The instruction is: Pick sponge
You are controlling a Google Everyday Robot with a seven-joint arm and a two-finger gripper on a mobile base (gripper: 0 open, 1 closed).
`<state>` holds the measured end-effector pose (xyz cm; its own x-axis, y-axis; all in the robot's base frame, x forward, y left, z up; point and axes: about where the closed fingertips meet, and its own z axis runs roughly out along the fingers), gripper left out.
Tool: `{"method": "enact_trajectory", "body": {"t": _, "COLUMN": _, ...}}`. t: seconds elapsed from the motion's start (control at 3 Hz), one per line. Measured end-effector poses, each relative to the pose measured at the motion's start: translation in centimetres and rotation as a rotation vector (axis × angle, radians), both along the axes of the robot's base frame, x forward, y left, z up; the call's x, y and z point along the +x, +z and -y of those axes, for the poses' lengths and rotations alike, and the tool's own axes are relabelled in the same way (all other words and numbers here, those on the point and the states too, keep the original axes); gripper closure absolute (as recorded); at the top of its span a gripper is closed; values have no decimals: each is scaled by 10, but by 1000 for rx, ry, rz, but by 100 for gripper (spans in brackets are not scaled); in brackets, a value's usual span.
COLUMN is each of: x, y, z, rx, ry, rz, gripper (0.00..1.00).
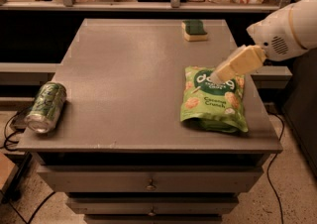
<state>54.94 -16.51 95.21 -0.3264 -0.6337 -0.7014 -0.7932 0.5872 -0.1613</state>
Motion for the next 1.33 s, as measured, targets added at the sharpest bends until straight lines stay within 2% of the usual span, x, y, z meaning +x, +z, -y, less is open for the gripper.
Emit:
{"method": "enact_trajectory", "body": {"t": 0.33, "x": 54, "y": -12, "z": -6, "rx": 68, "ry": -67, "rz": 3, "gripper": 0}}
{"method": "enact_trajectory", "body": {"t": 0.67, "x": 92, "y": -15, "z": -10, "rx": 117, "ry": -80, "rz": 16, "gripper": 0}}
{"method": "enact_trajectory", "body": {"t": 1.0, "x": 96, "y": -15, "z": -12, "rx": 126, "ry": -84, "rz": 28, "gripper": 0}}
{"method": "enact_trajectory", "body": {"t": 1.33, "x": 129, "y": -14, "z": -21, "rx": 154, "ry": -83, "rz": 91, "gripper": 0}}
